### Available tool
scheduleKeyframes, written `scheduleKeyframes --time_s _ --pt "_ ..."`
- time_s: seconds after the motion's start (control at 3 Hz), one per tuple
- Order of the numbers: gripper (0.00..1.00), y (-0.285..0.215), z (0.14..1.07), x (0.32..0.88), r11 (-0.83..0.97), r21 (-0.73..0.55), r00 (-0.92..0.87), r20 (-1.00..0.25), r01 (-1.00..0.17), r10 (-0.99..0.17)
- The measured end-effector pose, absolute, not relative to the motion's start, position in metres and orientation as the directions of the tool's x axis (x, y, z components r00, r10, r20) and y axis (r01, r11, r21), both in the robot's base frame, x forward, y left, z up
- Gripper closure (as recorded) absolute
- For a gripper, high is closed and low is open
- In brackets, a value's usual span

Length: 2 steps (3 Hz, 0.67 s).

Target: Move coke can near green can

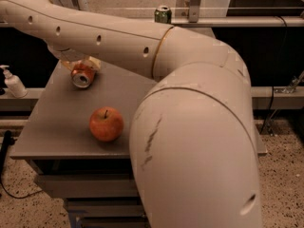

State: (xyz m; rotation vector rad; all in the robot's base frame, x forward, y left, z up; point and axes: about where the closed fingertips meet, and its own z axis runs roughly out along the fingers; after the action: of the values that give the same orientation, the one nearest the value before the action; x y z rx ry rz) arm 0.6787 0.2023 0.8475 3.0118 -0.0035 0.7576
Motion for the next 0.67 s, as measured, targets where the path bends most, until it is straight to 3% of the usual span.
scheduleKeyframes --time_s 0.67 --pt "0.94 0.213 0.866 0.67 -0.999 0.033 0.851 0.525 -0.042 -0.019"
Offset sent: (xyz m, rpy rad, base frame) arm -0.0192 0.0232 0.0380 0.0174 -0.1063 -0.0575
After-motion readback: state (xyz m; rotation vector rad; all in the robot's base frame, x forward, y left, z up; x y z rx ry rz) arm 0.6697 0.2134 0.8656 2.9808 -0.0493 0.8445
